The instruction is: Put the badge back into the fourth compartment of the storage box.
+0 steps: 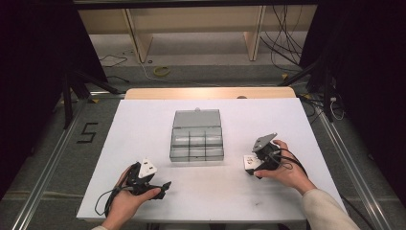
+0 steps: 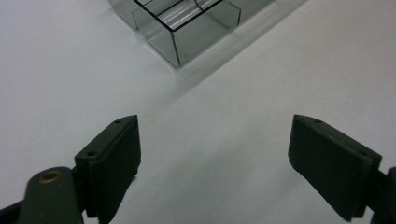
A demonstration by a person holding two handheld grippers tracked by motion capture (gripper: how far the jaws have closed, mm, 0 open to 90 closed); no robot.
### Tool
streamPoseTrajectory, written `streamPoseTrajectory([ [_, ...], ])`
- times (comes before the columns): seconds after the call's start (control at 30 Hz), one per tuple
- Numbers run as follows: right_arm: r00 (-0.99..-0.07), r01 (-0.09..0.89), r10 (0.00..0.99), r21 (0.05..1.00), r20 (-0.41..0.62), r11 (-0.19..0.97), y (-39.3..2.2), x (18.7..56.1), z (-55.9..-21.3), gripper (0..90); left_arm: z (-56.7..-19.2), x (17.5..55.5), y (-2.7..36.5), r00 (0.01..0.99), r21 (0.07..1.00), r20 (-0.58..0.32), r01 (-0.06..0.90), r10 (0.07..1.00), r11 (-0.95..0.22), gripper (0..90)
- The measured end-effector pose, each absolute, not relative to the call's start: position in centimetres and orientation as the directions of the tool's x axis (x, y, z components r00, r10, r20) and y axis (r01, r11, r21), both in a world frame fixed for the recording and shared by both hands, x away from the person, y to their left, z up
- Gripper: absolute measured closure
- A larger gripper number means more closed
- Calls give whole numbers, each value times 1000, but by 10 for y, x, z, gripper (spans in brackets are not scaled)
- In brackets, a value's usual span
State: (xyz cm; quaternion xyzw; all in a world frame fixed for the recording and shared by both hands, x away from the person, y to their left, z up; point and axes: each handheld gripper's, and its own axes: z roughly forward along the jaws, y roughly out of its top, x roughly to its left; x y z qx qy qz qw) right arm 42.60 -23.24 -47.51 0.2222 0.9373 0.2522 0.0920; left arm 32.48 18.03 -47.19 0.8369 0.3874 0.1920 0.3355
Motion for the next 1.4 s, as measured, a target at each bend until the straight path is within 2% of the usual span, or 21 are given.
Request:
streamPoseTrajectory([
  [0.13,-885,390,464,498,-29,775,-232,432,-477,123,-472,325,180,627,711,61,519,777,-475,165],
  [0.23,-888,399,461,494,-3,772,-233,436,-478,131,-472,325,180,626,712,63,518,777,-474,165],
  [0.33,-888,402,460,484,-2,777,-233,437,-476,177,-472,325,180,627,711,63,518,777,-475,165],
  [0.37,-890,401,455,470,-2,786,-232,437,-473,242,-472,324,180,627,711,62,518,777,-475,165],
  [0.47,-896,395,444,451,-3,800,-230,437,-470,327,-472,324,180,627,713,61,517,776,-474,165],
  [0.83,-886,409,464,457,-11,790,-228,434,-467,338,-471,324,180,631,714,63,513,774,-476,165],
  [1.4,-875,351,478,568,-85,744,-217,429,-449,338,-471,324,179,629,712,65,515,775,-478,165],
])
